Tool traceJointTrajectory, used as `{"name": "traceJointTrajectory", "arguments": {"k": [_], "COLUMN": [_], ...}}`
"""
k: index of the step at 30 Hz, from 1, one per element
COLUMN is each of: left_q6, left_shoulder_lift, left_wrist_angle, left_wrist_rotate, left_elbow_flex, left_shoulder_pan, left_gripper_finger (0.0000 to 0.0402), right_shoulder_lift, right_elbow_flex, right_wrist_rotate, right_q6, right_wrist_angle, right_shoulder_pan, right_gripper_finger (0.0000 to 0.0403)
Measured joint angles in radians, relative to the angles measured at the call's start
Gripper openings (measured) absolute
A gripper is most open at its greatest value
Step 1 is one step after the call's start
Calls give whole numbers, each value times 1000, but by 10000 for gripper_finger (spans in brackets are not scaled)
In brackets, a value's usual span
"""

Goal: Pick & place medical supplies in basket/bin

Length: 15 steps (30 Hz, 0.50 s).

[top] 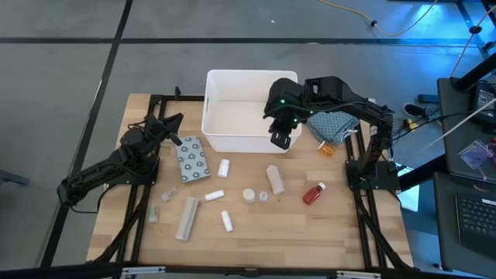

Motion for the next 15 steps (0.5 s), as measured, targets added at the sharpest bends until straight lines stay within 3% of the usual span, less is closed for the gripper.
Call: {"name": "traceJointTrajectory", "arguments": {"k": [9,15], "left_q6": [0,0], "left_shoulder_lift": [0,0], "left_wrist_angle": [0,0], "left_wrist_rotate": [0,0], "left_elbow_flex": [0,0], "left_shoulder_pan": [0,0], "left_gripper_finger": [49,55], "right_shoulder_lift": [0,0], "right_elbow_flex": [0,0], "right_wrist_rotate": [-4,-30], "right_q6": [8,109], "right_wrist_angle": [-1,-63], "right_shoulder_pan": [0,30], "right_gripper_finger": [123,146]}}
